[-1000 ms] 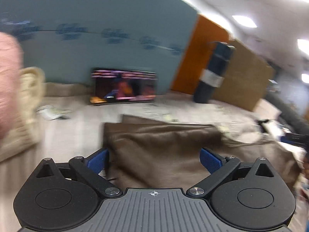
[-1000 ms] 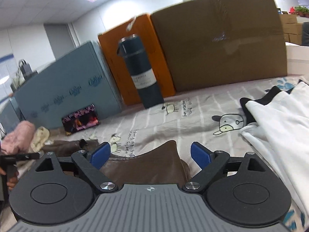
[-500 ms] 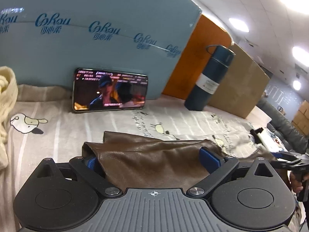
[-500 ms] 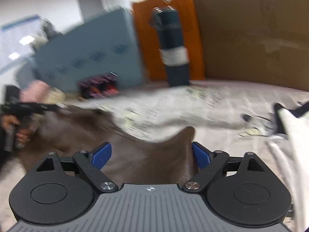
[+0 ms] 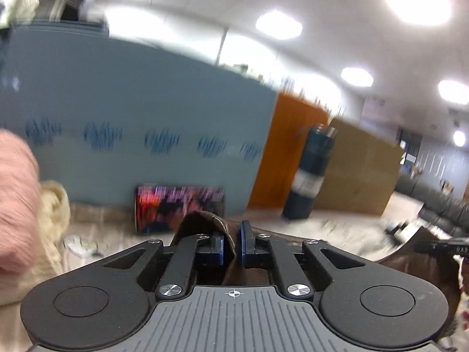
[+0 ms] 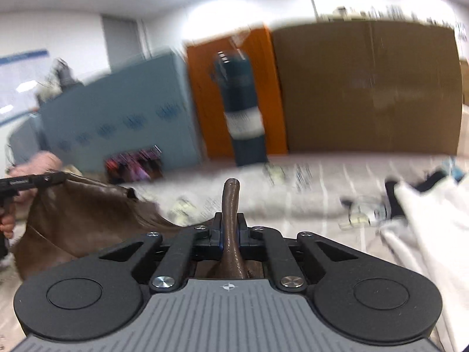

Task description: Fold clothes

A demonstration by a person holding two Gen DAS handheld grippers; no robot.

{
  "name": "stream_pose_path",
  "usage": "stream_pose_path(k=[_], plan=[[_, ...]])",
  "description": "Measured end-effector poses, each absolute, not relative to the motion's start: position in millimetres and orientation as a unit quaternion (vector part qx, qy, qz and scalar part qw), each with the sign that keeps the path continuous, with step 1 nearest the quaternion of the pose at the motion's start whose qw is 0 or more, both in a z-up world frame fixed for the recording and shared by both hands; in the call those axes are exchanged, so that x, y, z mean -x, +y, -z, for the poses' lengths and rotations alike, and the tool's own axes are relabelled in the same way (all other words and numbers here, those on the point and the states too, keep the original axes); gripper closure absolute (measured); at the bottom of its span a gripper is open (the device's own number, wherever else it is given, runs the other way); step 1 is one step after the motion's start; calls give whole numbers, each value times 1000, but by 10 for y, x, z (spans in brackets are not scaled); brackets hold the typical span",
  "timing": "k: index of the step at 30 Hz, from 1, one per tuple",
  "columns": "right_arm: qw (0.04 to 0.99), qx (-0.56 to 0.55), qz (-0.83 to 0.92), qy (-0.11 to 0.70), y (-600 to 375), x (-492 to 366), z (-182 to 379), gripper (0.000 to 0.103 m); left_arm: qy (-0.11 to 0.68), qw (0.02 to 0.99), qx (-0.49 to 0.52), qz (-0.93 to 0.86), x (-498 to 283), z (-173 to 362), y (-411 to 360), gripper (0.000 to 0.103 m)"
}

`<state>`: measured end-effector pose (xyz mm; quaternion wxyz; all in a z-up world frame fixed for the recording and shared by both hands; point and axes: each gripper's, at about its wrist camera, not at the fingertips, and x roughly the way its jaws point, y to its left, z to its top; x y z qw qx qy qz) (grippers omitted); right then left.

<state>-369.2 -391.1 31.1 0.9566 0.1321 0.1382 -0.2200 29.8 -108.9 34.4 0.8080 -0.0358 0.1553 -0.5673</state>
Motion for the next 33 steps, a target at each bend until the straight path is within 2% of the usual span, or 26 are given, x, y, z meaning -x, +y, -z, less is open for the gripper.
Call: stream_pose_path(k=[7, 12, 16, 20, 23, 25, 26, 27, 28, 30, 31, 32, 33], plan=[[978, -98, 179, 35, -3353, 4333, -546, 99, 82, 799, 125, 583, 155, -516, -180, 95], [988, -91, 129, 7, -3015, 4807, -532, 99, 62, 784, 162, 596, 422, -386, 474, 95], [992, -100, 78, 14, -2766, 5081, -492, 99, 90, 780, 175, 594, 497, -197, 858, 94], [991, -107, 45, 68, -2494, 5242, -400, 98, 143, 779, 152, 591, 554, -9, 1026, 93], [988, -115, 24, 99, -2361, 5353, -326, 95, 191, 779, 136, 581, 504, 110, 1080, 88], [987, -119, 13, 112, -2301, 5417, -280, 84, 218, 780, 125, 573, 465, 172, 1106, 78], [987, -120, 12, 106, -2295, 5457, -275, 74, 231, 781, 119, 568, 446, 202, 1118, 75], [988, -122, 11, 98, -2294, 5503, -277, 65, 243, 782, 112, 563, 431, 228, 1131, 62], [988, -123, 10, 90, -2293, 5548, -279, 62, 250, 787, 98, 555, 422, 243, 1149, 44], [989, -130, 10, 66, -2336, 5639, -289, 46, 256, 797, 91, 539, 373, 250, 1214, 29], [989, -137, 11, 49, -2395, 5683, -299, 40, 257, 802, 95, 531, 338, 248, 1256, 23], [988, -147, 17, 35, -2469, 5712, -302, 31, 256, 806, 104, 523, 297, 240, 1299, 22], [987, -159, 26, 25, -2557, 5719, -293, 29, 253, 813, 110, 513, 256, 221, 1331, 19]])
